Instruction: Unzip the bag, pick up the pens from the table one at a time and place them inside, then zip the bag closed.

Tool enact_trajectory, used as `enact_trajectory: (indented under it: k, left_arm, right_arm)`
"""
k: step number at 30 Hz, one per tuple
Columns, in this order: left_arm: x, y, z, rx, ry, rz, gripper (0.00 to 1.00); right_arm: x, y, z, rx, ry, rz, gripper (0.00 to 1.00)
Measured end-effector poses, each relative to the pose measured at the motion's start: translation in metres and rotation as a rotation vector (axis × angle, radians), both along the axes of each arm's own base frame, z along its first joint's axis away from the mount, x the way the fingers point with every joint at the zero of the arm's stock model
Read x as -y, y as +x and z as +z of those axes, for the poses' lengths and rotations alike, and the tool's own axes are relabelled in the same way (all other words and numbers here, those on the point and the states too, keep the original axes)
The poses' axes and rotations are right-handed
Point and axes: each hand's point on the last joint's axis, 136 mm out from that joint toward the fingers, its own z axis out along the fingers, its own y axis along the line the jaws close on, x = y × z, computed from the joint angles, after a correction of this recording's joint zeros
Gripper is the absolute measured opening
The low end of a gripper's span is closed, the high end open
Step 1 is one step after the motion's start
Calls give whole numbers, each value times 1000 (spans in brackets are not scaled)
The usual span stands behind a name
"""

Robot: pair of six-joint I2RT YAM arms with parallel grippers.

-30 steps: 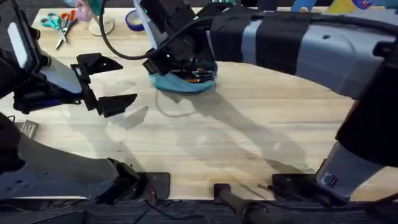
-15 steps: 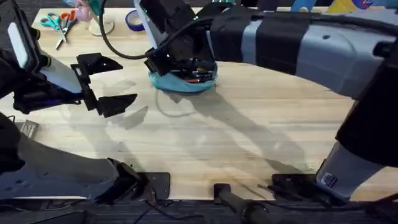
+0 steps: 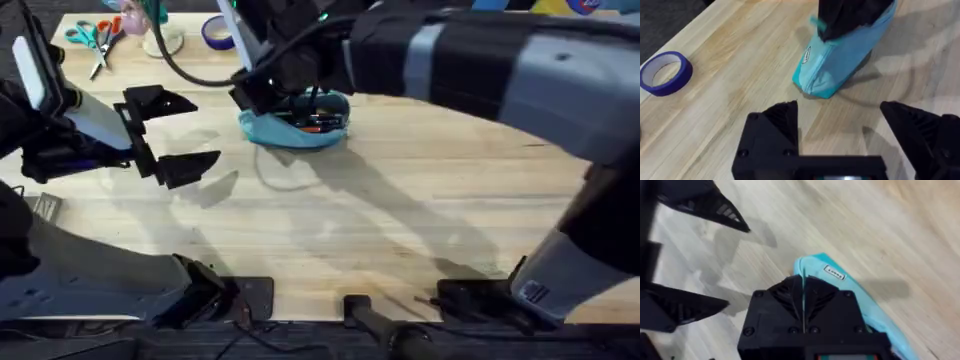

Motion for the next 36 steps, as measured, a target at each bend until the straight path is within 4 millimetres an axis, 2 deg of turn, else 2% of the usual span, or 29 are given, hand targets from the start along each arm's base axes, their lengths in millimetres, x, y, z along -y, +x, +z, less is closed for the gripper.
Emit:
enact_trajectory:
  k: [3,5,16,36]
  left_arm:
    - [0,0,0,0,0,0,993]
    - [0,0,0,0,0,0,993]
    - [-7,7,-3,51,49,0,993]
    - [-1,7,-3,43,40,-15,993]
  right_arm:
    - [2,-1,19,23,25,-1,31]
    - [3,-2,24,29,28,-3,31]
    - [5,-3,23,26,22,-5,31]
    - [5,-3,23,25,21,-5,31]
